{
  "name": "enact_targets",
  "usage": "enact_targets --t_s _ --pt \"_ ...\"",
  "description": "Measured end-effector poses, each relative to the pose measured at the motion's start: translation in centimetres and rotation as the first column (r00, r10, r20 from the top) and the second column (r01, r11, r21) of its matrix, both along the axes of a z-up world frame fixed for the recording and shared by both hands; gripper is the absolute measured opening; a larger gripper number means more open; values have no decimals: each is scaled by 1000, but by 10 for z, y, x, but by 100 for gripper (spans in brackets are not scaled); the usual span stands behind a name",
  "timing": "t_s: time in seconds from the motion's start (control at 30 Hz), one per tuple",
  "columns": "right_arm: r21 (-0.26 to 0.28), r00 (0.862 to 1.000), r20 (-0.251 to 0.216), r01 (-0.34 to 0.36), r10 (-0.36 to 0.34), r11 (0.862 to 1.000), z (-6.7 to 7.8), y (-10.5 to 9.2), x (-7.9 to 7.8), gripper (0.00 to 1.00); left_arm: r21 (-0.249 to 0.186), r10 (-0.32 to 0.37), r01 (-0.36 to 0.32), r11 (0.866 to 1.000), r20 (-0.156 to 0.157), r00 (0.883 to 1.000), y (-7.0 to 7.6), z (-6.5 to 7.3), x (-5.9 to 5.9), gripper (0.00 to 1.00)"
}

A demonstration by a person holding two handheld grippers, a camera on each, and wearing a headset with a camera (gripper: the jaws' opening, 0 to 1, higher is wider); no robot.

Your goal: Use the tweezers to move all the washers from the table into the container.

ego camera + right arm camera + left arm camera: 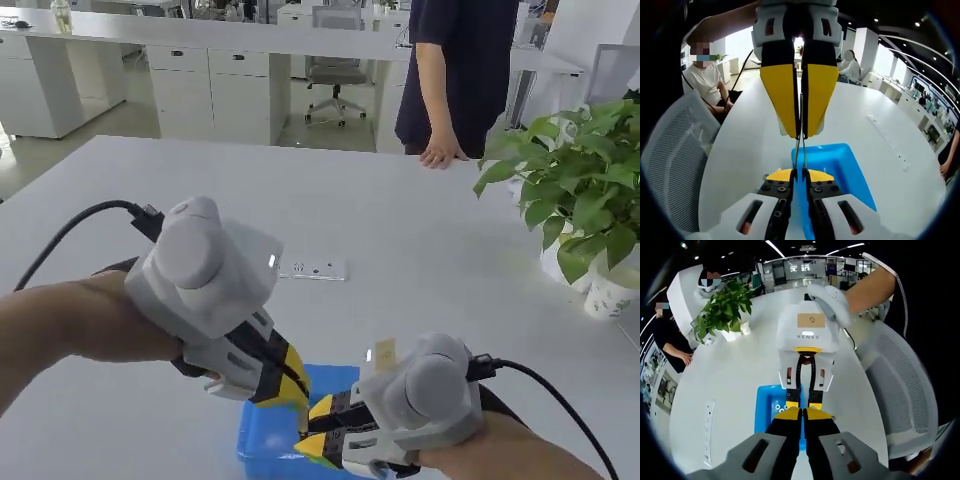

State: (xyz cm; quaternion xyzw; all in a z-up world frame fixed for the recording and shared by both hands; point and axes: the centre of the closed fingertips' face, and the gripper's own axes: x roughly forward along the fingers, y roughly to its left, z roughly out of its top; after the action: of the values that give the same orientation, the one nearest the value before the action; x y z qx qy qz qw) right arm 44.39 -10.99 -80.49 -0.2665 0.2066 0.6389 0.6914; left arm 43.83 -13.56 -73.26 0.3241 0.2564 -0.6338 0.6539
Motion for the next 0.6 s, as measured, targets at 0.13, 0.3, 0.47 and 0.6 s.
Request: enact_targets --t_s 0.13,0.3,0.47,0.6 --pt "3 1000 -4 -3 3 1000 0 1 -7 11 -3 5 -5 1000 -4 1000 1 -1 -7 4" --pt "2 1000 -15 -10 10 1000 -4 1 -17 12 5 8 -8 1000 -11 1000 2 -7 -16 4" --pt "1 1000 -27 -16 16 1000 -9 1 -27 13 1 12 -12 1000 -21 1000 1 -11 -23 4" --pt "0 999 -32 -20 20 1000 -11 1 -32 13 -5 10 -10 1000 -28 1000 -1 -13 -28 4"
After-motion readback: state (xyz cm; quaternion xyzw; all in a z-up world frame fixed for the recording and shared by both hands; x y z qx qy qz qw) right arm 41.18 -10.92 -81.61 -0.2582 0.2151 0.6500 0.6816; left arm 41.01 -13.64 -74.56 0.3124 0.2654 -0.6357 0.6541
